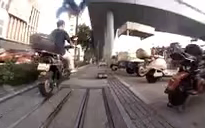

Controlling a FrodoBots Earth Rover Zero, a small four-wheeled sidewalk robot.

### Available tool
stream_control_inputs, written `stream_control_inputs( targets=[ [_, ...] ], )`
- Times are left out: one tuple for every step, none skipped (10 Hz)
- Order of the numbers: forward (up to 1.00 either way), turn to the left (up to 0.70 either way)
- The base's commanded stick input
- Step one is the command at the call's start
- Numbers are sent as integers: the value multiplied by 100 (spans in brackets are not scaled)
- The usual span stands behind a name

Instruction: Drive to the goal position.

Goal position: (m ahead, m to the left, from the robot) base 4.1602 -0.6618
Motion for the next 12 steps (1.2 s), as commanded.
stream_control_inputs(
  targets=[
    [45,0],
    [45,0],
    [45,0],
    [45,0],
    [45,0],
    [45,2],
    [45,2],
    [45,7],
    [45,19],
    [45,23],
    [45,0],
    [45,0]
  ],
)
